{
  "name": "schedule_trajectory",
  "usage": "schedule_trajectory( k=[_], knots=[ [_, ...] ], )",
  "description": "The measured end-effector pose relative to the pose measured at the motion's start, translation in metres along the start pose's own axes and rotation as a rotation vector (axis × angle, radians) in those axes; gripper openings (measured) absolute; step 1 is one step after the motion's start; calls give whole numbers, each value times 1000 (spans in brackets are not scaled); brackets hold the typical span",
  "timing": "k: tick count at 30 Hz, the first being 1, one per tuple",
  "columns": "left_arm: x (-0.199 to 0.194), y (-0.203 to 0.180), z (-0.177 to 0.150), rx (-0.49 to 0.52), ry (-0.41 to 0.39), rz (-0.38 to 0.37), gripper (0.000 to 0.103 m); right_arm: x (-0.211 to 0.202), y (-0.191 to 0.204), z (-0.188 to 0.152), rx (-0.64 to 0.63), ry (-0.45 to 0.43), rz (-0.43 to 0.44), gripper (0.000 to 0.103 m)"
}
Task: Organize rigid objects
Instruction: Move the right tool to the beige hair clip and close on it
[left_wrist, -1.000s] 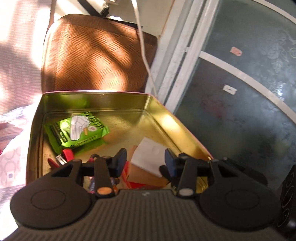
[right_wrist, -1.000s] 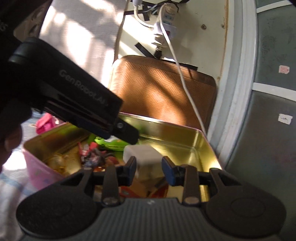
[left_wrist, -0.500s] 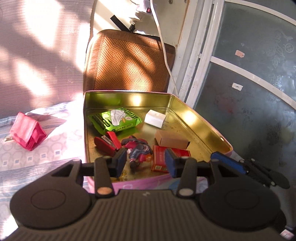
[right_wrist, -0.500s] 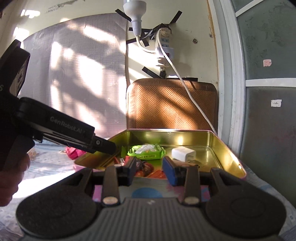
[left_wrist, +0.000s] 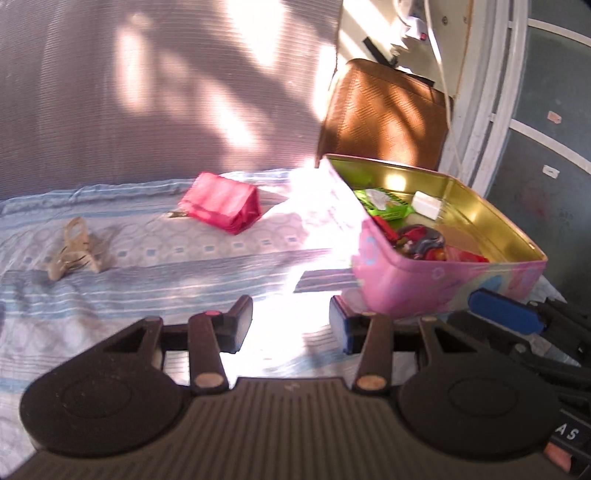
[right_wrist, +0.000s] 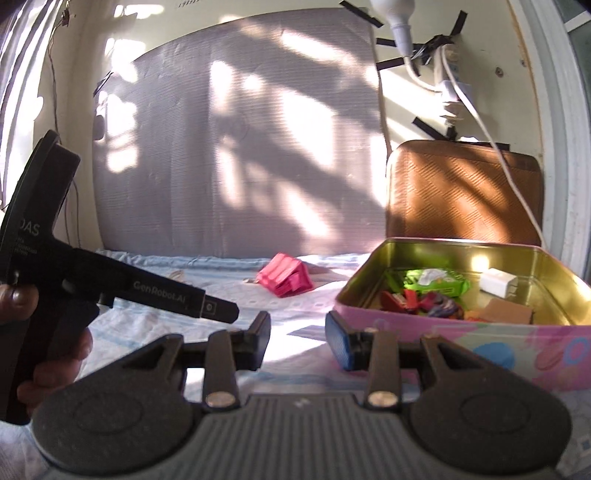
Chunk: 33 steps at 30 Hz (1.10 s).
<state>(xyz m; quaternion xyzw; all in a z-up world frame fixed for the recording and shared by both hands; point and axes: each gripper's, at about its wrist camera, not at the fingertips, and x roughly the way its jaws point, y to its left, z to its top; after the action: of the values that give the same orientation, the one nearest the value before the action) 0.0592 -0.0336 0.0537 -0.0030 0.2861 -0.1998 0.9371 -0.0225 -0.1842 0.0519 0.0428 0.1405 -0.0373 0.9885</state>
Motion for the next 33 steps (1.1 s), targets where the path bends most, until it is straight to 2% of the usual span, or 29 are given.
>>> schedule_trajectory(
  k=[4, 9, 15, 19, 20, 22, 24, 28, 31, 33],
  knots=[
    [-7, 38, -10, -16, -10, 105, 48, 21, 22, -1, -5, 61, 59, 34],
    [-13, 89, -21, -79, 0, 201, 48, 48, 47, 1, -16, 127, 116, 34],
    [-22, 139, -32, -99, -1, 329, 48, 87, 77, 7, -23, 191, 173, 36],
    [-30, 170, -45, -100, -35, 451, 48, 127, 100, 19, -17, 226, 217, 38],
    [-32, 180, -45, -167, -25, 436, 47, 138, 107, 22, -15, 237, 229, 42],
    [-41, 196, -48, -274, -61, 395, 48, 163, 119, 27, -12, 257, 249, 45],
    [-44, 205, -49, -340, -77, 380, 48, 190, 135, 33, -12, 277, 265, 45],
    [-42, 201, -48, -335, -86, 355, 48, 235, 168, 38, -63, 288, 253, 44],
    [-39, 198, -47, -311, -88, 343, 48, 265, 185, 37, -151, 308, 199, 40],
    [-38, 198, -48, -306, -89, 334, 48, 278, 189, 35, -179, 335, 188, 17]
  ],
)
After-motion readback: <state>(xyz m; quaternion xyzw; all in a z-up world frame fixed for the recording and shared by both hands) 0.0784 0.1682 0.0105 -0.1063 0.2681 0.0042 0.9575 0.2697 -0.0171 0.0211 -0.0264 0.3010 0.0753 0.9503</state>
